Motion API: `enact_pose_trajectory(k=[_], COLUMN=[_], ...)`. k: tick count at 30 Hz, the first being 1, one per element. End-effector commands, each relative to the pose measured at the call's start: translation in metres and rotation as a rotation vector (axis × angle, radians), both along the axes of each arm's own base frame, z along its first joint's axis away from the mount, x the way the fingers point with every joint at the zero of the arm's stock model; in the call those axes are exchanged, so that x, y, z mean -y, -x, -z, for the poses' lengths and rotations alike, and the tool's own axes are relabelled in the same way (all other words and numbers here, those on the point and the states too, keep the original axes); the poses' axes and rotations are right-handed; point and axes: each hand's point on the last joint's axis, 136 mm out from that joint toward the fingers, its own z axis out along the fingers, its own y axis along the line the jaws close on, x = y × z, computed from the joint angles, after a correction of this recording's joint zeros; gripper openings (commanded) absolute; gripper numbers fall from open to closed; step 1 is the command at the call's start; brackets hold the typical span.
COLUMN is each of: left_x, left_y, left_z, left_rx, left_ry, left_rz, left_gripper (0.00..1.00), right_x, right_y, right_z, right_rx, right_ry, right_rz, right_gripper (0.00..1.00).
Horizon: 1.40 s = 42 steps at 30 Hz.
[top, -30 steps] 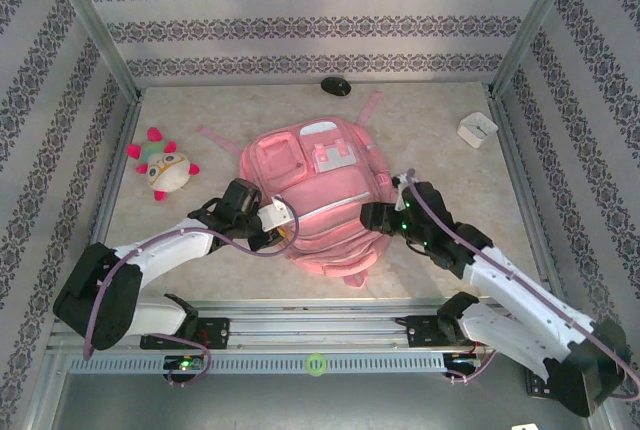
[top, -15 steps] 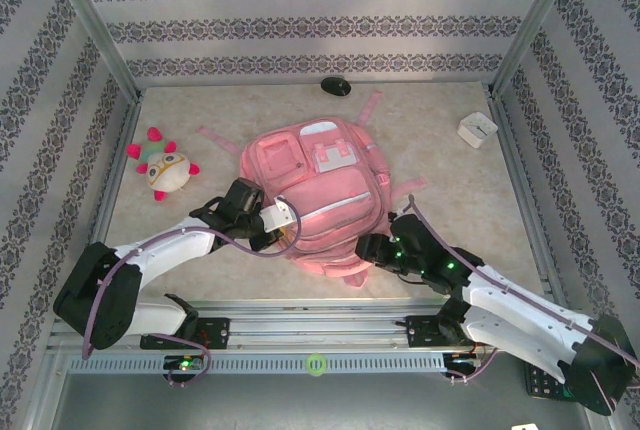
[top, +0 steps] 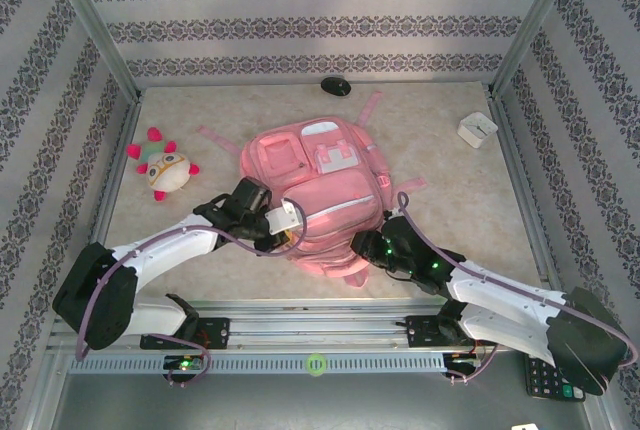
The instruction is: Pack books, pencil case, and school supplies into a backpack
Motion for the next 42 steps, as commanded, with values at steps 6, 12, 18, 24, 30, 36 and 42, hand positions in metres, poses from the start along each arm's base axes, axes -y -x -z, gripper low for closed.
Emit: enact_pose_trajectory(k=[6,12,18,24,30,36,42], left_x=[0.060,0.083,0.059,0.028,0.007,0.028,0.059], left_y=[0.039,0.040,0.041,0.030,0.007,-0.013,-0.025], left_z=[-0.015,-0.034,-0.052,-0.079,-0.078,-0.068,-0.059], left_rx=[-0.143,-0.101,0.018,0.271,0.542,0.630,0.632], left_ry=[0.120,0.229,0.167,0.065,-0.115,-0.140,-0.061], left_rz=[0.140,0.155,0.141,0.154,0.225,0.307,0.348], left_gripper=[0.04,0.23,0.44,0.56,0.58,0.60,0.58], right_x=[-0.011,-0.006,0.023,0.050,0.066,0.055,0.025], right_y=[-0.035,-0.046,-0.073,-0.086,-0.063,-0.042,-0.022], right_z=[-0.049,-0.045,-0.060,-0.073,-0.077,-0.081,-0.085], right_rx=[0.210,0.213,0.263,0.283,0.312,0.379,0.571], right_ry=[-0.090,-0.070,-0.034,0.007,0.109,0.116,0.272], right_rz=[0.070,0.059,0.055,-0.001,-0.026,-0.102,-0.309], right_gripper=[0.27,0.27,0.30,0.39,0.54,0.56,0.55])
